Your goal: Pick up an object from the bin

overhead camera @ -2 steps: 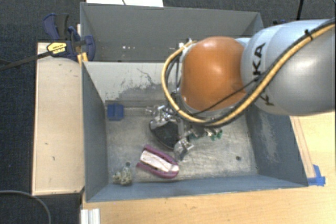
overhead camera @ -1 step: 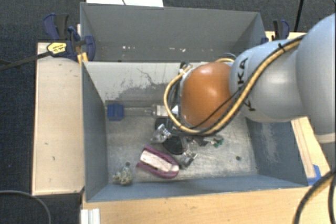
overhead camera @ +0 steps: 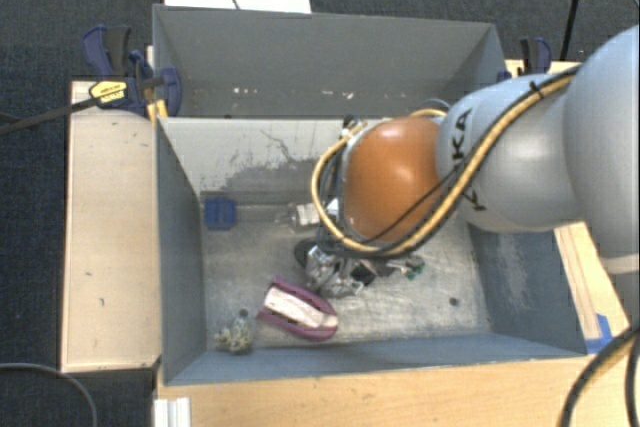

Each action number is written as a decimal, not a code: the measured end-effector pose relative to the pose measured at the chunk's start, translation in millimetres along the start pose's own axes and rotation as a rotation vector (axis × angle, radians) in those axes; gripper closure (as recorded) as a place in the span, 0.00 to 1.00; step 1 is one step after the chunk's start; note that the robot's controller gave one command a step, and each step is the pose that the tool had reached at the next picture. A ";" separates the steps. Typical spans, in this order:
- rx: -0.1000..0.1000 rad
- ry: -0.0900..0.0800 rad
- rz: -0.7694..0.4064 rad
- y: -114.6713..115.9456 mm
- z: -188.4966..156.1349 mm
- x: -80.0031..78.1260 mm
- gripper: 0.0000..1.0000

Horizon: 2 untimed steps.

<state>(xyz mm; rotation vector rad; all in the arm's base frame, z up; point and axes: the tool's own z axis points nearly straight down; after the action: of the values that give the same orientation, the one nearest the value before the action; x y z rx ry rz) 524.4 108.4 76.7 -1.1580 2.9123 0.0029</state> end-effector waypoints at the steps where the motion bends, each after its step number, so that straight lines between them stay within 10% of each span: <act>1: 0.004 -0.002 -0.116 -2.4 -142.7 -4.4 1.00; 2: -0.002 0.005 -0.111 -1.4 -137.8 -3.1 0.00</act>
Offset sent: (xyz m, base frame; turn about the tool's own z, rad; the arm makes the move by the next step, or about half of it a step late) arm 0.0017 0.0001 0.1373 -0.1179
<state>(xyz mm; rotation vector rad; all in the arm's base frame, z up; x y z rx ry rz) 526.7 108.9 214.5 -1.3203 2.8486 0.0016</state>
